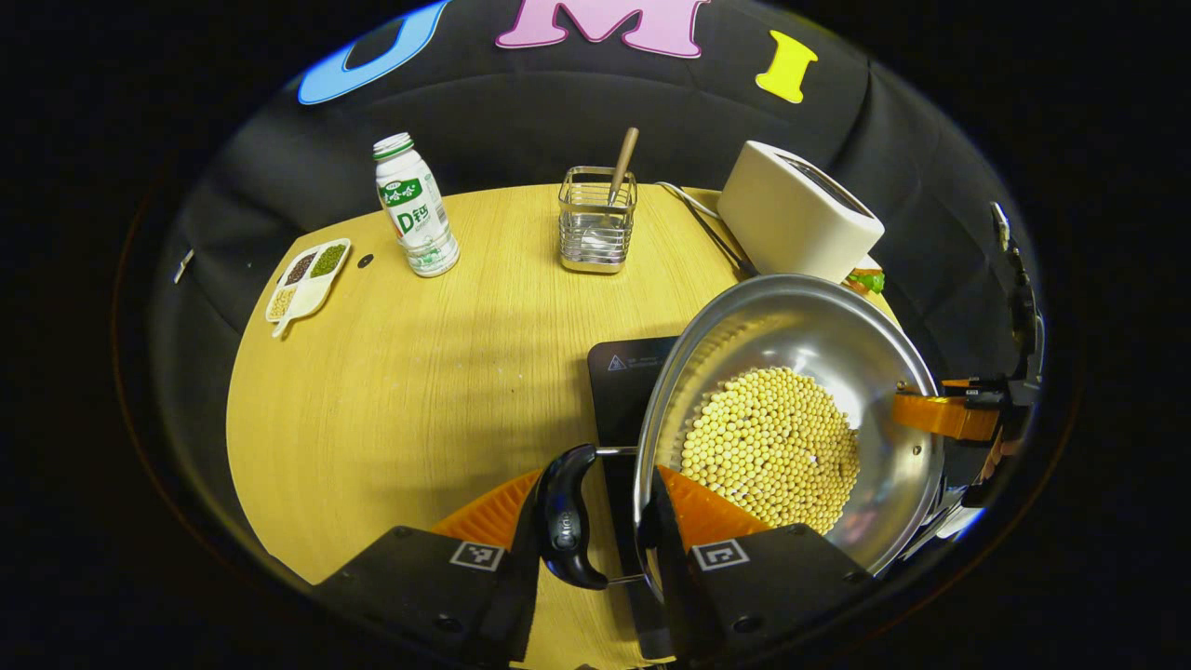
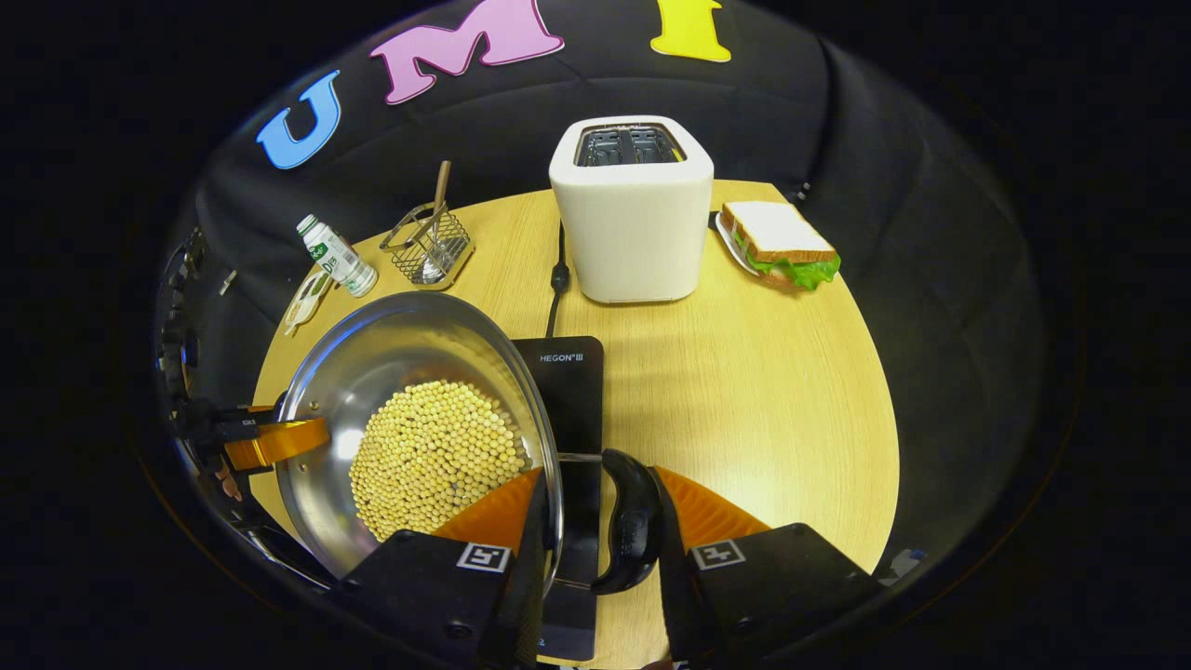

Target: First push the handle of the pot to place it horizontally, then grasp the pot with both hands and set it on the induction cooktop.

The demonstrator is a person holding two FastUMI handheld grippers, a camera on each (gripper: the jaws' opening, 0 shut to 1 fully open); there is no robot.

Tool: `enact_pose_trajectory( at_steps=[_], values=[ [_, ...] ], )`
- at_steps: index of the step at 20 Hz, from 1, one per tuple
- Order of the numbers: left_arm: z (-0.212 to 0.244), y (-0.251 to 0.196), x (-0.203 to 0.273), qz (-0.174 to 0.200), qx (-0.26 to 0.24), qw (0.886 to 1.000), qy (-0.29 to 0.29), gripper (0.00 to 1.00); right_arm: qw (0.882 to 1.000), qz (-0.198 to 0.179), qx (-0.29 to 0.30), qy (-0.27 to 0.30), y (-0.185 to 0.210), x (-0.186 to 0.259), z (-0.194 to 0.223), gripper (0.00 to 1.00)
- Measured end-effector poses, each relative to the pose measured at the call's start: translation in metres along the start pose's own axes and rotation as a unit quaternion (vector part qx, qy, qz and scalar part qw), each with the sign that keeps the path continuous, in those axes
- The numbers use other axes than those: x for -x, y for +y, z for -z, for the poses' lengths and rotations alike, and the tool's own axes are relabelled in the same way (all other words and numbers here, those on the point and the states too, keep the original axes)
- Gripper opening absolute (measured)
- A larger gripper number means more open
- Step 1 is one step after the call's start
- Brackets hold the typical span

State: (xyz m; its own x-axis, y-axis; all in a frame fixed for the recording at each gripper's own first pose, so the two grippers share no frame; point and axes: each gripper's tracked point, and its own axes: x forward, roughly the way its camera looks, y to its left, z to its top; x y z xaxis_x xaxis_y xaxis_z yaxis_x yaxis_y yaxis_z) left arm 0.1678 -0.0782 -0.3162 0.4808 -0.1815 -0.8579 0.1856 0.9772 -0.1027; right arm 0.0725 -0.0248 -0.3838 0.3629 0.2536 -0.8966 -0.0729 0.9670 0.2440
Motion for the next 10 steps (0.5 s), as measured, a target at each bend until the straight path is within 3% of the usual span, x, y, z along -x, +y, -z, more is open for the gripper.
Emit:
enact_pose_trajectory(
  at_steps=[7, 10],
  values=[
    [0.0021, 0.0006, 0.0003, -0.003, 0.006, 1.000, 0.007, 0.59, 1.000, 0.001, 0.003, -0.005, -0.0008, -0.0012, -0.0037, 0.59],
    [0.0024, -0.0002, 0.0009, -0.007, 0.007, 1.000, 0.005, 0.66, 1.000, 0.009, 0.013, -0.013, 0.0000, -0.0015, -0.0061, 0.64]
  ],
)
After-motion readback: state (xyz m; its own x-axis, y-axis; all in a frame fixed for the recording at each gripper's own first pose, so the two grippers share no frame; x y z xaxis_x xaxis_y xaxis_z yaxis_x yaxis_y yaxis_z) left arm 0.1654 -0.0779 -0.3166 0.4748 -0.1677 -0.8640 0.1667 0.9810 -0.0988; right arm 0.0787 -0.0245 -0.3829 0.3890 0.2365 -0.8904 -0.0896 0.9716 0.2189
